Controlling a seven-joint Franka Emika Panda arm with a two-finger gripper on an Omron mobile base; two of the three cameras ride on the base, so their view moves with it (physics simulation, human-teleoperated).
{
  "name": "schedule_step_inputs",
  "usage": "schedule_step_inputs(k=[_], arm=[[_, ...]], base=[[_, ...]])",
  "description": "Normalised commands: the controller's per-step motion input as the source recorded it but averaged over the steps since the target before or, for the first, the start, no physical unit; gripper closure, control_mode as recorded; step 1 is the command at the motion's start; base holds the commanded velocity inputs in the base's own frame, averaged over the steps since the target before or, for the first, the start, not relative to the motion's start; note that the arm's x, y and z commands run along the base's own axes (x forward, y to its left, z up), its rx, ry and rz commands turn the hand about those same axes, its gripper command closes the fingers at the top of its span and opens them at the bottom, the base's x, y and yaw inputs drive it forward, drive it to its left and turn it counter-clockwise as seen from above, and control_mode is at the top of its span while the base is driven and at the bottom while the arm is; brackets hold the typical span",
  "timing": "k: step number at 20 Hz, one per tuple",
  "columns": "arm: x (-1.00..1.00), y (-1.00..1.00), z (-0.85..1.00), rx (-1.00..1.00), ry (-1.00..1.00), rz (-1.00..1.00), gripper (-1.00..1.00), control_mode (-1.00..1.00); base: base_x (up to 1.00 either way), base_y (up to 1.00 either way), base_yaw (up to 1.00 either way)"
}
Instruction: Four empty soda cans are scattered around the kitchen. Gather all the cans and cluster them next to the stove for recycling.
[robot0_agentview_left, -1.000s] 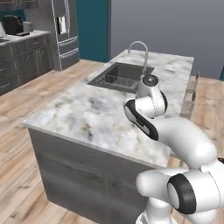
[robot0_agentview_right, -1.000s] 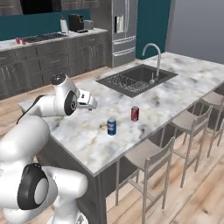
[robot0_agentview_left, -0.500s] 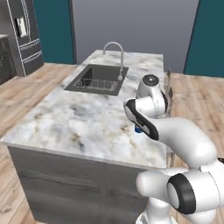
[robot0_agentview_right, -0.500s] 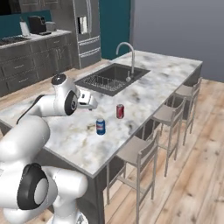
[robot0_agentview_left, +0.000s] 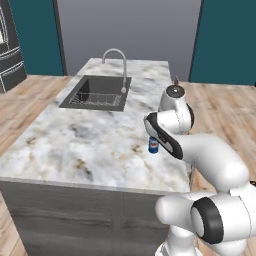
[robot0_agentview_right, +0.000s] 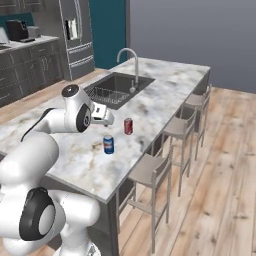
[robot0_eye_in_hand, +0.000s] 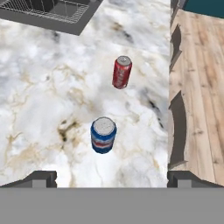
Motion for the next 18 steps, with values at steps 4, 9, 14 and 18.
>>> schedule_step_inputs(k=[4, 9, 14, 18], arm=[[0.0, 0.0, 0.0, 0.0, 0.0, 0.0, -1.0, 1.0], [0.0, 0.0, 0.0, 0.0, 0.0, 0.0, -1.0, 1.0], [0.0, 0.0, 0.0, 0.0, 0.0, 0.0, -1.0, 1.0], [0.02, 0.06, -0.03, -0.06, 0.05, 0.0, -1.0, -1.0]], base=[[0.06, 0.02, -0.05], [0.0, 0.0, 0.0], [0.0, 0.04, 0.0], [0.0, 0.0, 0.0]])
